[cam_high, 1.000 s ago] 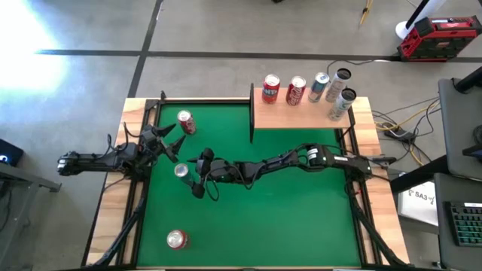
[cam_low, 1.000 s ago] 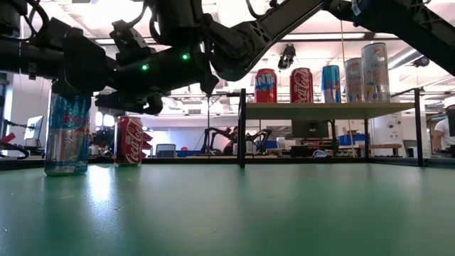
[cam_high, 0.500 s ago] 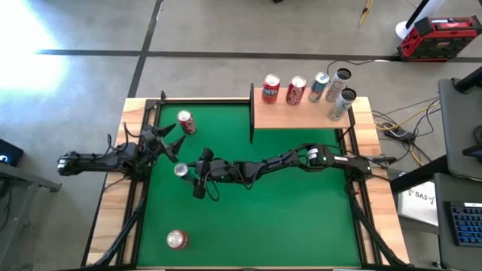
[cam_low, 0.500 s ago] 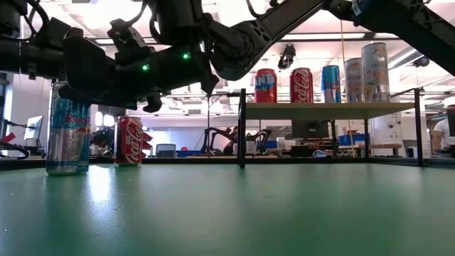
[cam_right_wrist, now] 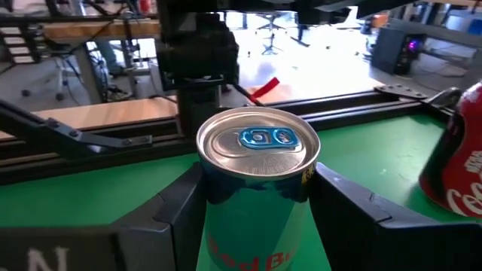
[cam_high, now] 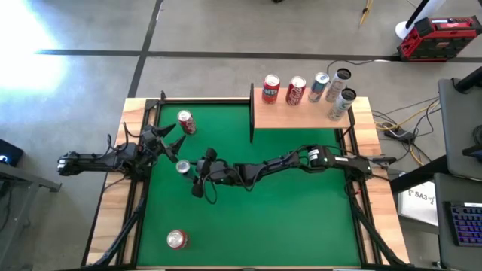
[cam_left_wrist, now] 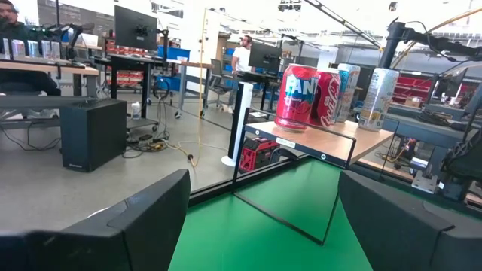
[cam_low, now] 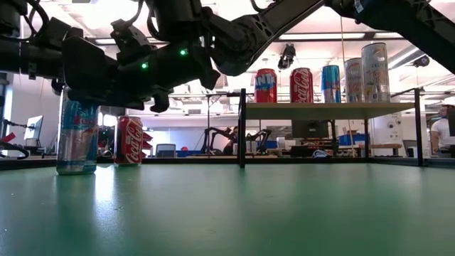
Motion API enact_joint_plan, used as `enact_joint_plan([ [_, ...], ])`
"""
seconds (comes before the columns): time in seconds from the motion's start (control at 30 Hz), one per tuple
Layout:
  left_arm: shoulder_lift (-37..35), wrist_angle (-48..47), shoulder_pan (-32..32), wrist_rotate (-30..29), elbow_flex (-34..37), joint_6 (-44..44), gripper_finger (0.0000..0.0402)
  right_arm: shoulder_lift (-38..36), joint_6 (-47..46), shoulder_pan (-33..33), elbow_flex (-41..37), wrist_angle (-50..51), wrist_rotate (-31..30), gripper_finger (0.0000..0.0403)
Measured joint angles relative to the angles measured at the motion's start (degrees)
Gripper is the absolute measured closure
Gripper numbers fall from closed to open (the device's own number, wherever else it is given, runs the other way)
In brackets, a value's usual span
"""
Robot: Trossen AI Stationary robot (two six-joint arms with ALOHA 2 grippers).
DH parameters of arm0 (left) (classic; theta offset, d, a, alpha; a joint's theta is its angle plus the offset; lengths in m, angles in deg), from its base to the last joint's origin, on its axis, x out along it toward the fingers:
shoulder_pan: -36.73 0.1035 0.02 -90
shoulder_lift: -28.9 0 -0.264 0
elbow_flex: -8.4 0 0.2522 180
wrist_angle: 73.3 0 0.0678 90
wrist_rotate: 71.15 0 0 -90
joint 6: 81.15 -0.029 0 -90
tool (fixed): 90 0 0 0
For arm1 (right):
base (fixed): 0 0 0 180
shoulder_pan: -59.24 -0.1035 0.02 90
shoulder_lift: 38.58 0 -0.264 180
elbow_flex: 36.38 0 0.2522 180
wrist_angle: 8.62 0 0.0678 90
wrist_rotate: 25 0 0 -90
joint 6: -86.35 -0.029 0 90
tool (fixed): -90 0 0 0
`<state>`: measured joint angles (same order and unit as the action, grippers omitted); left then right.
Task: Place canned beverage on shelf
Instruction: Put the blue soda can on the shelf aligned with the other blue soda can
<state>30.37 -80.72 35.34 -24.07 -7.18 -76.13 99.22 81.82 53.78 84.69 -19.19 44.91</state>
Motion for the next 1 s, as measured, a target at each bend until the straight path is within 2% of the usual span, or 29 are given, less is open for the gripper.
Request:
enact_joint_plan([
  [0.1, 0.0, 0.01, -0.01, 0.0, 0.0, 0.02, 0.0078, -0.07, -0.31, -0.84, 0.0, 0.31, -2.71, 0.0213],
  [0.2, 0.0, 0.0, 0.0, -0.01, 0.0, 0.01, 0.0078, -0.97, -2.17, -2.33, -0.02, 3.26, -8.21, 0.0213],
  [0.4, 0.0, -0.01, 0.01, 0.0, 0.0, 0.0, 0.0078, -5.78, -11.02, -5.22, -0.11, 19.02, -15.86, 0.0213],
  [0.6, -0.01, -0.01, 0.01, -0.03, 0.0, 0.02, 0.0078, -10.81, -26.62, -7.26, -0.13, 38.2, -18.96, 0.0213],
  [0.83, -0.02, 0.02, -0.01, -0.02, 0.0, 0.0, 0.0078, -14.2, -45.49, -10.35, -0.17, 61.03, -28.19, 0.0213],
  [1.0, -0.02, -0.01, -0.01, -0.02, 0.0, 0.02, 0.0078, -16.53, -59.7, -11.78, -0.27, 77.38, -27.84, 0.0213],
])
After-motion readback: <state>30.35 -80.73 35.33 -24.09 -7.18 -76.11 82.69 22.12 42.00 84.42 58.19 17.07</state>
